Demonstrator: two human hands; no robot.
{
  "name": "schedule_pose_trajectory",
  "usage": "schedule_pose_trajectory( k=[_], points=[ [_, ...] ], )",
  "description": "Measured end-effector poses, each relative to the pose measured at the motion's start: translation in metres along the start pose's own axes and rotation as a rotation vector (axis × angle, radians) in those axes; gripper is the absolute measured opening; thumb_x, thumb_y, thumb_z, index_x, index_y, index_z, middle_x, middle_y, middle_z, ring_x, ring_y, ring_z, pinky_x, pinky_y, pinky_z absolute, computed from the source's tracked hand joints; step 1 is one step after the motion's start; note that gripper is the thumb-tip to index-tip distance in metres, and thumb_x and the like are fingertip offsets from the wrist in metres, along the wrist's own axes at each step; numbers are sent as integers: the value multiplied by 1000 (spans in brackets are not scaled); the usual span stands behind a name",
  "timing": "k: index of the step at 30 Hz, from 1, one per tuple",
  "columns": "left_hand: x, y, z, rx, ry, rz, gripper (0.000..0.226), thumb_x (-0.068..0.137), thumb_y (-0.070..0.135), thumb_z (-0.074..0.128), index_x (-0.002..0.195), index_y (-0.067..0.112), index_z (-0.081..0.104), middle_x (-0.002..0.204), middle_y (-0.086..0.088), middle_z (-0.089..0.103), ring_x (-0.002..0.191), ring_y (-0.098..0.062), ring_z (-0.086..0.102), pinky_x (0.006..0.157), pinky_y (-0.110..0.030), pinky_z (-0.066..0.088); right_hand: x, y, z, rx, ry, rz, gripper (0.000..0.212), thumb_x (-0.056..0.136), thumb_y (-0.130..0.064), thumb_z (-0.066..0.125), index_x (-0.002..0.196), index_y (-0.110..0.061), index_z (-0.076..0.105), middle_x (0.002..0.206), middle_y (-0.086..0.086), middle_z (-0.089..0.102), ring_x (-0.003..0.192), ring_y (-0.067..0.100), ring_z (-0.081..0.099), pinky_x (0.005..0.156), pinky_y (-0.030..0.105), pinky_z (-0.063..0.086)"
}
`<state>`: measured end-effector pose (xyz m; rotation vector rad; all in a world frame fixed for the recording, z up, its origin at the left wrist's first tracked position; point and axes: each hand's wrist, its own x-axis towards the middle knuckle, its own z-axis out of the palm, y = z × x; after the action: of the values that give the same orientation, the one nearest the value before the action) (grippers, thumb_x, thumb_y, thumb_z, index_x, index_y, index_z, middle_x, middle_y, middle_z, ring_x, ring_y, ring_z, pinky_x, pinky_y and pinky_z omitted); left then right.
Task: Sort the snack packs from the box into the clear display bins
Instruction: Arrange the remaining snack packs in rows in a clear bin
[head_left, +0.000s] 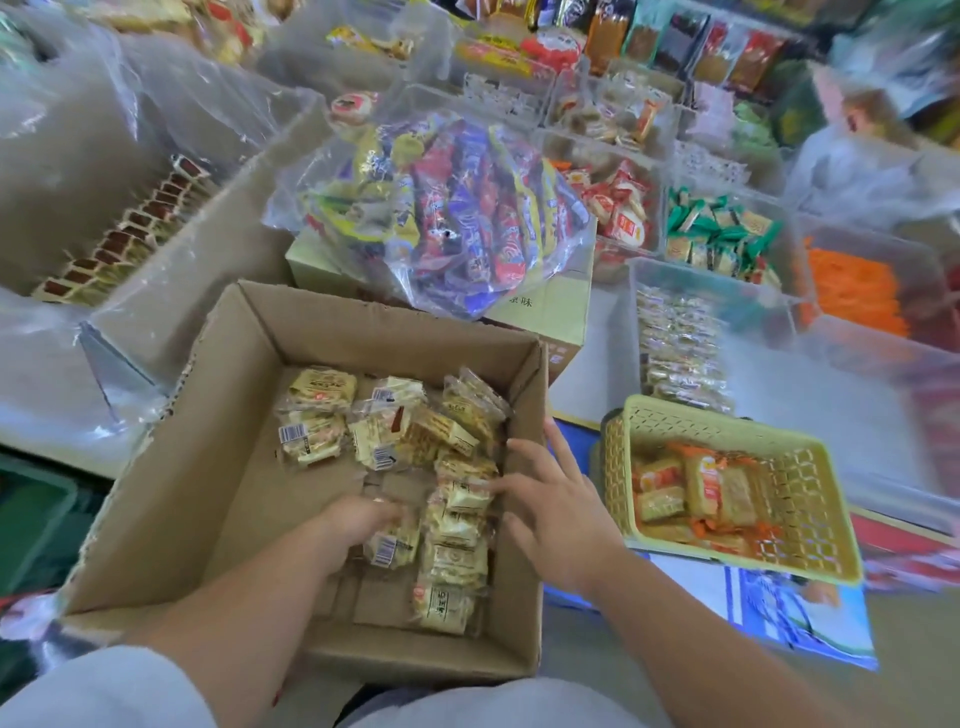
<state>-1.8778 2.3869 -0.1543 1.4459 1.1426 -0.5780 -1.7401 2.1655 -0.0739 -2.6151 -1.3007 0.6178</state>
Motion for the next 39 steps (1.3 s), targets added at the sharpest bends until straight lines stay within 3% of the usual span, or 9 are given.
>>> schedule_pose_trajectory(
  k=[3, 7, 10, 12, 18, 26, 34, 38, 39],
  points=[
    [-5, 4, 9, -72, -112, -23, 66, 88, 49, 76, 142, 16, 58, 154, -10, 50, 141, -31, 44, 117, -44, 34, 1, -2, 1, 2, 7, 6, 38, 94, -40, 49, 131, -43, 56, 160, -17, 14, 147, 9, -34, 112, 62, 37],
    [-6, 14, 35, -187, -111, -59, 76, 84, 49, 80, 145, 14, 53, 156, -12, 47, 143, -31, 40, 114, -47, 32, 2, -6, 4, 19, 45, 23, 38, 92, -41, 50, 129, -42, 58, 160, -16, 16, 149, 10, -31, 108, 63, 40],
    [-4, 18, 39, -299, -111, -142, 77, 72, 50, 86, 134, 15, 58, 139, -15, 60, 119, -35, 58, 98, -47, 48, 1, -6, 5, 32, 56, 27, 37, 91, -41, 50, 128, -42, 58, 160, -16, 17, 150, 11, -28, 107, 63, 41],
    [-1, 18, 31, -410, -205, -181, 82, 57, 52, 88, 125, 15, 61, 120, -18, 72, 103, -38, 70, 85, -49, 56, 1, -5, 6, 32, 54, 27, 39, 91, -41, 49, 128, -41, 58, 160, -16, 16, 151, 12, -27, 107, 62, 41],
    [9, 14, 15, -504, -364, -80, 57, 70, 40, 77, 121, 15, 70, 113, -21, 76, 94, -43, 75, 89, -71, 52, 3, -3, 8, 43, 66, 17, 48, 86, -51, 39, 129, -42, 57, 161, -17, 14, 150, 11, -30, 111, 63, 36],
    [12, 27, 38, -366, -291, -185, 58, 72, 40, 84, 119, 12, 67, 100, -20, 78, 102, -43, 71, 98, -62, 48, 4, -1, 9, 77, 83, -3, 43, 85, -47, 45, 127, -43, 57, 161, -17, 14, 152, 13, -26, 109, 64, 39],
    [22, 31, 62, -303, -126, -242, 39, 84, 20, 75, 119, 10, 61, 111, -21, 69, 86, -34, 68, 69, -42, 54, 4, 1, 12, 120, 97, -7, 41, 85, -44, 49, 125, -43, 59, 162, -19, 14, 152, 12, -24, 108, 66, 38],
    [22, 31, 60, -319, -91, -172, 48, 79, 28, 79, 121, 16, 59, 110, -16, 71, 85, -33, 73, 57, -36, 60, 4, 2, 12, 120, 108, -13, 43, 84, -45, 49, 126, -42, 58, 162, -18, 16, 152, 12, -23, 109, 62, 40],
    [21, 33, 56, -330, -109, -162, 51, 76, 33, 81, 119, 17, 61, 108, -15, 72, 86, -33, 74, 61, -39, 62, 3, 2, 11, 119, 109, -13, 43, 84, -45, 49, 126, -42, 58, 162, -18, 16, 152, 12, -23, 108, 62, 40]
  ],
)
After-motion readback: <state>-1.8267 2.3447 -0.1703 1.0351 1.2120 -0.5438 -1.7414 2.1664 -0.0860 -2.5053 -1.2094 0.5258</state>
